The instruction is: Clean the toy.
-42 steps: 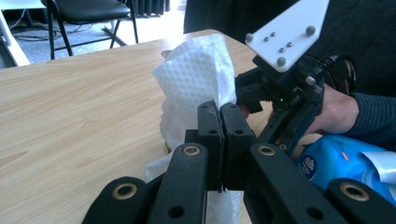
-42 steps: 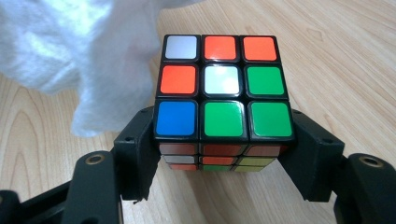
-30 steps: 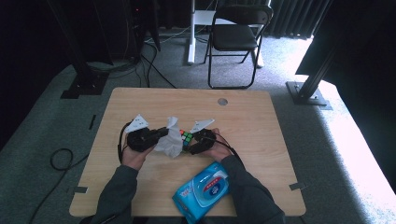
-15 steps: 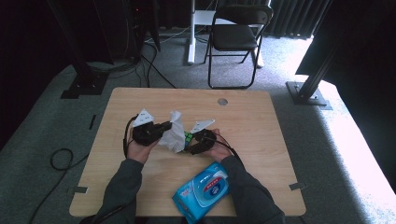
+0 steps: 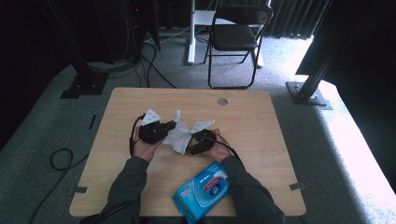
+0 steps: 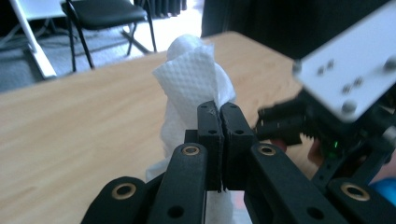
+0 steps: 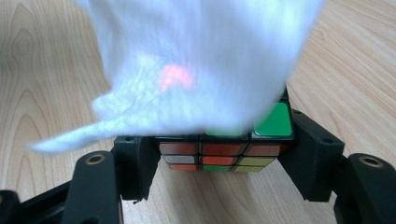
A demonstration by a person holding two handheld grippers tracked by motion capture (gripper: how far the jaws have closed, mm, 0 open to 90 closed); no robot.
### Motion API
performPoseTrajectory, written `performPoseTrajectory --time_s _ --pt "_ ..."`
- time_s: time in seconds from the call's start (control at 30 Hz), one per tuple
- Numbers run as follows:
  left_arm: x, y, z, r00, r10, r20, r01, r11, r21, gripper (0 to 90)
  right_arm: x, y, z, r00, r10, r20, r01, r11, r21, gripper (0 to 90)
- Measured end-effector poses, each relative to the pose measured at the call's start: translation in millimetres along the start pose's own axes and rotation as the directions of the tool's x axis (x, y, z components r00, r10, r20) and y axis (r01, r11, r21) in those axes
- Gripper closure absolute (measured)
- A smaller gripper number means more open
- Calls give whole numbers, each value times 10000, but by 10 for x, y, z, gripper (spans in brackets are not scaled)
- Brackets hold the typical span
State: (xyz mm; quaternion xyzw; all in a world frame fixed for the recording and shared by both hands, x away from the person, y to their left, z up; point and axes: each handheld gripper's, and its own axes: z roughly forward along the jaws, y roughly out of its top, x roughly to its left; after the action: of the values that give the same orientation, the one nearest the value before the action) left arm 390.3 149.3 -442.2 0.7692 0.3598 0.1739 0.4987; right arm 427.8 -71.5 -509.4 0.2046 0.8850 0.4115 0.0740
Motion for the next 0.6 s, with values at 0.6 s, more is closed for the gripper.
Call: performPoseTrajectory --time_s 0.6 --pt "-246 -269 384 9956 813 466 -879 9826 1636 663 -7 -6 -6 9999 130 49 -130 9999 -24 344"
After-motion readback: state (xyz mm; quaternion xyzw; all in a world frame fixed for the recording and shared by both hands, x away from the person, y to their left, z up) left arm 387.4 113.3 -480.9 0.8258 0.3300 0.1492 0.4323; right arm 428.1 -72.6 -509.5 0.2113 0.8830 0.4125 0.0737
